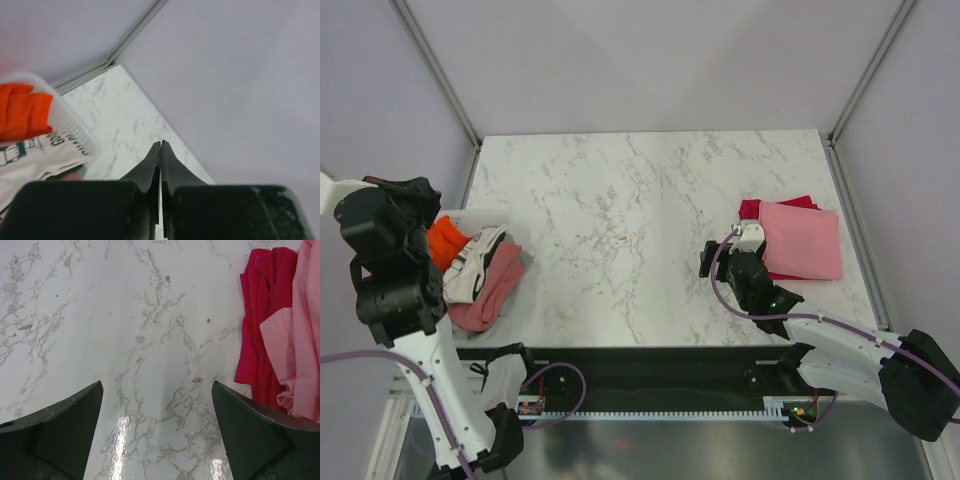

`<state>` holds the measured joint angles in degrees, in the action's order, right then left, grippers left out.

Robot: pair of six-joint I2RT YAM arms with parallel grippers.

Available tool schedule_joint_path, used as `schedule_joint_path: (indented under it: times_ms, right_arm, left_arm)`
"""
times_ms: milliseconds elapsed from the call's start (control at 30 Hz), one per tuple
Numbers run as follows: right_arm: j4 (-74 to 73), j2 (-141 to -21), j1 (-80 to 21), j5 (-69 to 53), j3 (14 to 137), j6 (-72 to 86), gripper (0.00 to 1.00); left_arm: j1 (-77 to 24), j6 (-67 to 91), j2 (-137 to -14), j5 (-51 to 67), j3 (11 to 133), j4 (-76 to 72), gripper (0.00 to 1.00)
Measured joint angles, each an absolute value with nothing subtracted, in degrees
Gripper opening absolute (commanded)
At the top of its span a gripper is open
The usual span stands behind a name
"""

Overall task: Fold and stack the t-shirts
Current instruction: Grab the tshirt from the pile

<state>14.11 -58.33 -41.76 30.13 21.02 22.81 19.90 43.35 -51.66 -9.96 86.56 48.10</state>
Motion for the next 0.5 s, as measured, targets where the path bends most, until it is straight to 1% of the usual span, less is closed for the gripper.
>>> schedule_joint_path:
  times_ms: [100,133,200,233,267,333,500]
  right_arm:
    - [14.11,-58.33,-41.76,30.13,21.02,22.81,0.98]
    - [14.11,-58.33,-41.76,30.13,21.02,22.81,0.98]
    - [14.11,-58.33,-41.76,30.13,21.02,22.81,0.98]
    - [14.11,-58.33,-41.76,30.13,21.02,22.81,0.98]
    - [14.11,-58.33,-41.76,30.13,21.02,22.81,0.98]
    - [14.11,-58.33,-41.76,30.13,21.02,22.81,0.98]
    - [14.11,-58.35,-41.74,30.13,21.02,22.81,0.98]
  left_arm:
    - [19.92,43.13,-49.80,-6.83,92.62,47.75,0.02]
    - [19.90,43.13,-49.71,-6.00,93.06,47.75,0.10]
    - [19.92,42.96,-50.24,-4.80,91.50,47.66,0.37]
    - [19.90,42.94,-50.81,-4.34,90.26,47.92,0.61]
    - [19.90,42.87,-51.96,-3.95,88.29,47.92,0.69]
    - [19.90,43.64,-54.83,-3.29,83.55,47.94,0.81]
    - [19.90,45.25,-64.99,-2.98,70.26,48.36,0.80]
